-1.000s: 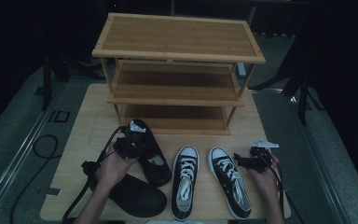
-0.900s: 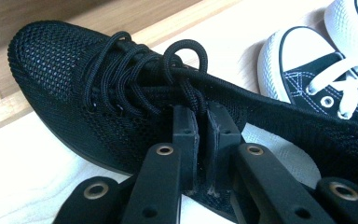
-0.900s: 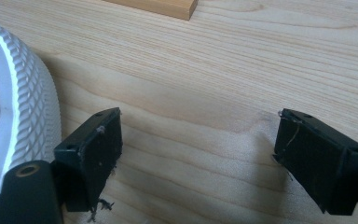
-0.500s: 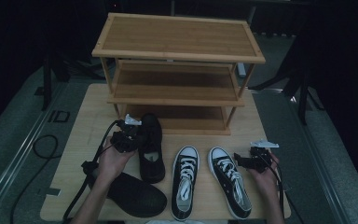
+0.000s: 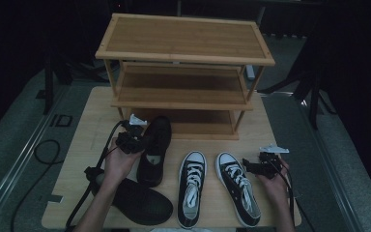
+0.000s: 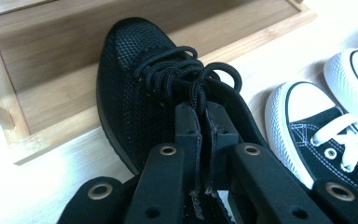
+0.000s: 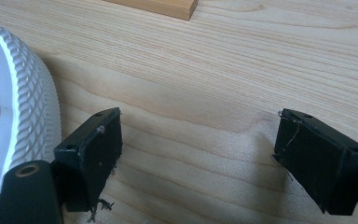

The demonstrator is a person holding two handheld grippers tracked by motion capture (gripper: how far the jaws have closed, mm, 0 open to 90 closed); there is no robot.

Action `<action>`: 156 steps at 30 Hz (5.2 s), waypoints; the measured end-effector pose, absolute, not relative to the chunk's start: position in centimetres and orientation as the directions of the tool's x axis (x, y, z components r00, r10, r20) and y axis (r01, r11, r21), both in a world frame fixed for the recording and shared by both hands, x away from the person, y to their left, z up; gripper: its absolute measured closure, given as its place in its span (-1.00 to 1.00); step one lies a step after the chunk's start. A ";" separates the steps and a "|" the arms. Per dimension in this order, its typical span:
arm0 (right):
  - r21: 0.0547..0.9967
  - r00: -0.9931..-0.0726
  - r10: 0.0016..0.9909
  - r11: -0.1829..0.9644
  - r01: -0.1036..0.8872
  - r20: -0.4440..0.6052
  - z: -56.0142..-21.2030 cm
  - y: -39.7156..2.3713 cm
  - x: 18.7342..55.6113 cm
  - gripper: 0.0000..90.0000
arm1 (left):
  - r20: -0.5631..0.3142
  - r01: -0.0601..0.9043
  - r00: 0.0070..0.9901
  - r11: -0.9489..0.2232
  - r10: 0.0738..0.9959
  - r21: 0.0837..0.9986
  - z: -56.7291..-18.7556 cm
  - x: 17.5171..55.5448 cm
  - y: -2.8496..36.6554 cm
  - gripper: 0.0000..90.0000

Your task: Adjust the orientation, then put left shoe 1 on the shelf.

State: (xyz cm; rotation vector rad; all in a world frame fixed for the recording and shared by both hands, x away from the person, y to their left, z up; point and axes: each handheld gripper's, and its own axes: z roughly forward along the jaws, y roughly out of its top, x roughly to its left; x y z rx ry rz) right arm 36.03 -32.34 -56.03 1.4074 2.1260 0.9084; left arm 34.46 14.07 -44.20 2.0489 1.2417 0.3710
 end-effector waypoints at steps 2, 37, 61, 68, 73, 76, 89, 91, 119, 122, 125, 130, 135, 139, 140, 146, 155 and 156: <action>0.722 -0.392 0.920 0.270 0.638 0.002 -56.0 -32.3 36.0 -0.67 | -0.114 0.656 0.497 -0.287 0.860 0.699 -44.2 34.6 14.1 0.92; 0.721 -0.397 0.918 0.275 0.635 -0.001 -56.0 -32.4 36.1 -0.67 | -0.118 0.655 0.370 -0.169 0.922 0.737 -45.4 39.9 11.9 0.92; 0.721 -0.397 0.918 0.275 0.636 0.000 -56.0 -32.4 36.1 -0.67 | -0.074 0.563 0.487 -0.248 0.870 0.789 -43.8 39.2 12.7 0.61; 0.722 -0.397 0.918 0.276 0.635 -0.001 -56.0 -32.4 36.1 -0.67 | -0.050 0.533 0.531 -0.287 0.846 0.796 -42.9 37.5 12.5 0.57; 0.722 -0.397 0.918 0.276 0.634 -0.002 -56.0 -32.4 36.1 -0.67 | -0.038 0.510 0.564 -0.312 0.825 0.802 -42.4 35.8 11.6 0.54; 0.722 -0.397 0.918 0.275 0.635 0.000 -56.0 -32.4 36.1 -0.67 | -0.032 0.496 0.586 -0.327 0.810 0.805 -42.3 34.9 11.0 0.58; 0.721 -0.396 0.918 0.273 0.637 0.001 -56.0 -32.4 36.1 -0.67 | -0.045 0.499 0.605 -0.334 0.795 0.800 -42.4 32.5 10.0 0.73; 0.721 -0.397 0.918 0.275 0.636 -0.001 -56.0 -32.4 36.1 -0.67 | -0.059 0.505 0.600 -0.321 0.798 0.801 -42.6 32.3 10.1 0.74; 0.721 -0.397 0.918 0.276 0.636 -0.001 -56.0 -32.4 36.1 -0.67 | -0.020 0.538 0.653 -0.445 0.757 0.715 -45.9 30.5 11.7 0.99; 0.720 -0.396 0.918 0.275 0.637 0.000 -56.0 -32.4 36.1 -0.67 | -0.013 0.548 0.658 -0.467 0.753 0.694 -46.2 31.0 11.6 0.99; 0.720 -0.397 0.918 0.276 0.637 -0.001 -56.0 -32.4 36.1 -0.67 | -0.006 0.560 0.665 -0.493 0.747 0.666 -46.5 31.5 11.4 0.99; 0.721 -0.397 0.918 0.275 0.636 0.000 -56.0 -32.4 36.1 -0.67 | 0.018 0.578 0.671 -0.538 0.742 0.613 -47.1 32.1 11.1 0.99; 0.721 -0.397 0.918 0.276 0.635 -0.001 -56.0 -32.4 36.1 -0.67 | 0.039 0.591 0.672 -0.567 0.740 0.574 -47.7 32.5 10.7 0.99; 0.721 -0.397 0.918 0.275 0.636 0.000 -56.0 -32.4 36.1 -0.67 | 0.044 0.591 0.674 -0.574 0.738 0.566 -47.7 32.6 10.5 0.99; 0.721 -0.397 0.918 0.276 0.635 -0.001 -56.0 -32.4 36.1 -0.67 | 0.044 0.595 0.671 -0.573 0.740 0.564 -47.7 32.7 10.5 1.00; 0.721 -0.397 0.918 0.276 0.635 -0.001 -56.0 -32.4 36.1 -0.67 | 0.083 0.590 0.644 -0.563 0.761 0.579 -47.1 33.5 10.0 1.00; 0.721 -0.397 0.918 0.275 0.635 -0.001 -56.0 -32.4 36.1 -0.67 | 0.070 0.589 0.635 -0.540 0.770 0.601 -47.2 35.2 9.7 1.00; 0.721 -0.397 0.918 0.275 0.635 -0.001 -56.0 -32.4 36.1 -0.67 | 0.070 0.589 0.635 -0.540 0.770 0.601 -47.2 35.2 9.7 1.00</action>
